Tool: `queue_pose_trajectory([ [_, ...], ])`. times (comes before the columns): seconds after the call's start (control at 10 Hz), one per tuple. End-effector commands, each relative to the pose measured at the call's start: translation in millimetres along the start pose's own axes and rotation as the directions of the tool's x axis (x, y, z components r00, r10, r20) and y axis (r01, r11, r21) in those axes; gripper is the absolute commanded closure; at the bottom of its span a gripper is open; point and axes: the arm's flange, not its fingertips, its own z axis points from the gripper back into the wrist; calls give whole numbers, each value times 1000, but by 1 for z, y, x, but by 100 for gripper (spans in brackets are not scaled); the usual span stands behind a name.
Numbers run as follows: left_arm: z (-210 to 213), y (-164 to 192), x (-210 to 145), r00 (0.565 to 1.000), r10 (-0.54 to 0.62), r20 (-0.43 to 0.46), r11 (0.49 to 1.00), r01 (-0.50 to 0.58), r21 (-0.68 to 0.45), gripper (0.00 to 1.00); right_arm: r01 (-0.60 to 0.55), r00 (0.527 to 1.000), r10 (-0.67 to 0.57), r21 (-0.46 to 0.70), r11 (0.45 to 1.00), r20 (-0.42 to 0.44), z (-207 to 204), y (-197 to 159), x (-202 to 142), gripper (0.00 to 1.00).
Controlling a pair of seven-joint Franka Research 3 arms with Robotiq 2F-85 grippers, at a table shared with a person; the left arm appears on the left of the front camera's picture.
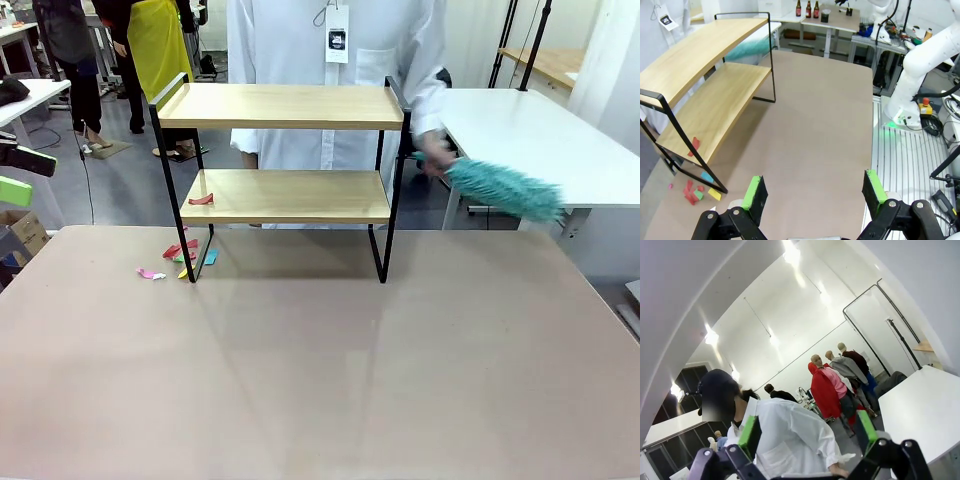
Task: Clean the shelf.
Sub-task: Hand the Duster back to the human.
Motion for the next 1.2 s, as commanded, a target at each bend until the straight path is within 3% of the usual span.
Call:
queue_pose_trajectory([
  [0.0,-1,1,2,999,-20,30,1000,20,-3,0,-8,1000,8,-6,1000,-4,1,1,1,0],
  [1.1,-1,1,2,999,-20,30,1000,20,-3,0,-8,1000,8,-6,1000,-4,1,1,1,0],
])
